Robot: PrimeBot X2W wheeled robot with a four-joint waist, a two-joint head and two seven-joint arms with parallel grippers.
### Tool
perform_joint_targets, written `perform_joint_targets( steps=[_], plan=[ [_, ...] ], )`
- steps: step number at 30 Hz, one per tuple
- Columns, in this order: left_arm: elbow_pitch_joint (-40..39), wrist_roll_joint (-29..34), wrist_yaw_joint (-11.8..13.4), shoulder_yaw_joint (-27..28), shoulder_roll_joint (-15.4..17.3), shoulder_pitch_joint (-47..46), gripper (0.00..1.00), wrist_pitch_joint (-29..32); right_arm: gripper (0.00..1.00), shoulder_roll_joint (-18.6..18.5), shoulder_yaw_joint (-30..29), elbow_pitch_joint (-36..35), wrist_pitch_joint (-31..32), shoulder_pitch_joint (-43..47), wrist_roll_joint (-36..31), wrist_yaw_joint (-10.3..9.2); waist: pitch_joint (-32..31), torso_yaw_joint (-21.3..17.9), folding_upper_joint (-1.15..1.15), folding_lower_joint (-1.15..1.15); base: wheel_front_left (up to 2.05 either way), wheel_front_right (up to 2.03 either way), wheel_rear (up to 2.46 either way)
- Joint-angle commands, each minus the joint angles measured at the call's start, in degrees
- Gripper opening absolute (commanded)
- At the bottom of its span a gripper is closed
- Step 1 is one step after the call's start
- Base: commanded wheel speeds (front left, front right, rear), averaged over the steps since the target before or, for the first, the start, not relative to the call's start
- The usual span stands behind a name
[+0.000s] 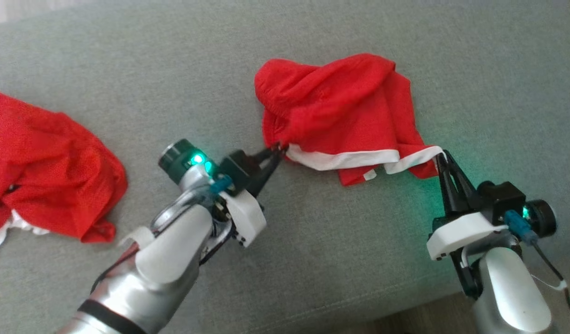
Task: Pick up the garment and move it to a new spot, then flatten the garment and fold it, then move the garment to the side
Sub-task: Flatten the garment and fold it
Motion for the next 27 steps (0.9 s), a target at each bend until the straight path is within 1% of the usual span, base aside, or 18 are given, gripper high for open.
perform_joint_targets(
  steps=[1,7,11,14,18,19,23,27],
  plan=[
    [-2.5,-0.8,0.2,3.1,1.0,-0.6,0.0,-0.7,0.0,-0.2,0.6,-1.9,-0.8,-1.0,-0.7,-0.05,-1.0,0.8,0.0,0.0,0.0,0.0,0.0],
    [-6.8,-4.3,0.2,8.9,1.4,2.5,0.0,-0.7,0.0,-0.3,-0.4,-3.4,-0.4,-1.6,-3.4,-0.05,-3.5,2.7,0.0,0.0,0.0,0.0,0.0],
    [-9.4,-6.3,0.2,12.7,1.8,3.6,0.0,-0.7,0.0,-2.0,0.3,-4.5,0.3,-2.8,-3.8,-0.05,-5.1,4.0,0.0,0.0,0.0,0.0,0.0],
    [-10.5,-8.1,0.1,15.3,2.6,3.4,0.0,-0.7,0.0,-4.6,1.8,-5.7,1.2,-4.7,-3.3,-0.05,-6.1,4.7,0.0,0.0,0.0,0.0,0.0],
    [-11.6,-9.5,0.1,16.4,5.4,1.0,0.0,-0.7,0.0,-9.1,4.7,-7.9,2.4,-9.2,-1.2,-0.05,-7.8,5.4,0.0,0.0,0.0,0.0,0.0],
    [-11.6,-9.5,0.1,16.4,5.4,1.0,0.0,-0.7,0.0,-9.1,4.7,-7.9,2.4,-9.2,-1.2,-0.05,-7.8,5.4,0.0,0.0,0.0,0.0,0.0],
    [-13.0,-11.8,0.1,16.2,8.8,-3.6,0.0,0.1,0.0,-13.5,7.0,-9.9,3.7,-15.6,2.4,-0.05,-9.5,6.0,0.0,0.0,0.0,0.0,0.0],
    [-14.6,-13.9,0.1,17.2,11.7,-8.6,0.0,1.4,0.0,-16.4,8.5,-11.0,4.2,-22.0,5.7,-0.05,-11.1,6.7,0.0,0.0,0.0,0.0,0.0]
  ],
)
